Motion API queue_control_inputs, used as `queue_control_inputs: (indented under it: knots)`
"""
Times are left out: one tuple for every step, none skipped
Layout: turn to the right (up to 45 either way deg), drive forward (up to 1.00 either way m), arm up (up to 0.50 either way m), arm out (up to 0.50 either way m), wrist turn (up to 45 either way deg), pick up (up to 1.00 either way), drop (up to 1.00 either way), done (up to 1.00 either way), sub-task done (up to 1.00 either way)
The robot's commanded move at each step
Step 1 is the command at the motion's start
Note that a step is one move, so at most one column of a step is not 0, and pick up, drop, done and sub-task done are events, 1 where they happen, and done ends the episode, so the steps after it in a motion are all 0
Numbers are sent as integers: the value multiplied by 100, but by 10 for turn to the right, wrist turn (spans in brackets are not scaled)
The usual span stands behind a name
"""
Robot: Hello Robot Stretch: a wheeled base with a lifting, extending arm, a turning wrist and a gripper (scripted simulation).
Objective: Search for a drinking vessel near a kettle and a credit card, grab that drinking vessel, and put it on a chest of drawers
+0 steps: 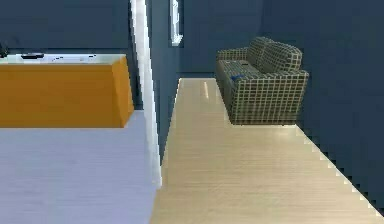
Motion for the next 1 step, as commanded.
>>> queue_control_inputs:
  knots:
    - [-420,0,0,0,0,0,0,0,0]
